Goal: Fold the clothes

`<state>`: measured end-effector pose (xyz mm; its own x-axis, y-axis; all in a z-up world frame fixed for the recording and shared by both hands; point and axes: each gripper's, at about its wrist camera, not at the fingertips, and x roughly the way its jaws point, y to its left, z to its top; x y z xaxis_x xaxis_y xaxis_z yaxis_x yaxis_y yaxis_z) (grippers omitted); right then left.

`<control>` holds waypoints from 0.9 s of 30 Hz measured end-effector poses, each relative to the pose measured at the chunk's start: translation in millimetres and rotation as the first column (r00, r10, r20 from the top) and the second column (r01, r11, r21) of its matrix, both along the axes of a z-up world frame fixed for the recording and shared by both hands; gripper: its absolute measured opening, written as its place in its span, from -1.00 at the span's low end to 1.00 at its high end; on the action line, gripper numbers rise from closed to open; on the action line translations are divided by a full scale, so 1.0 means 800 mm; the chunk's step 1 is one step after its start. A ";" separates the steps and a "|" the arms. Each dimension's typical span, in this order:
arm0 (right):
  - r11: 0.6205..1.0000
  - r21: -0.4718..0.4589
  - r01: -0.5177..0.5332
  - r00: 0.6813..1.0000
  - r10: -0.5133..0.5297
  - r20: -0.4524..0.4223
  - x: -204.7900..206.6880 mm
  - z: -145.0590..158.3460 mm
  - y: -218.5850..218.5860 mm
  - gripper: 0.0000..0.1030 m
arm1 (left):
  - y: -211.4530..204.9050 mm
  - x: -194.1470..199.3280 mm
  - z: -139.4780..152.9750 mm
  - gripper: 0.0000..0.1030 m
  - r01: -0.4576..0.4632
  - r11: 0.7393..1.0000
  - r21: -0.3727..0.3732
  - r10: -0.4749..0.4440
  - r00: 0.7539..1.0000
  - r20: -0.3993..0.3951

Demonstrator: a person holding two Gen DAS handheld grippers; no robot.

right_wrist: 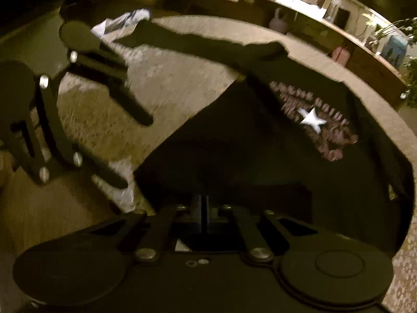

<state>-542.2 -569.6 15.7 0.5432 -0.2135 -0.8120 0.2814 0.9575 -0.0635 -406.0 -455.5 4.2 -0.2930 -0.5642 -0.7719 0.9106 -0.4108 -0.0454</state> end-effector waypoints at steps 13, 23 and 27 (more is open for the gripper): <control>0.995 0.077 0.064 0.992 -0.072 0.104 -0.014 0.025 -0.028 1.00 | -0.027 -0.031 -0.024 -0.48 -0.067 0.998 -0.006 0.067 0.996 0.062; 0.997 0.054 0.059 0.991 -0.065 0.120 -0.025 0.021 -0.020 1.00 | -0.022 -0.014 -0.023 -0.89 -0.148 0.989 -0.005 0.148 0.989 0.005; 1.000 0.010 0.001 0.995 -0.002 0.101 -0.024 0.017 -0.005 1.00 | -0.020 -0.005 -0.014 -0.89 -0.174 0.985 -0.007 0.174 0.984 -0.046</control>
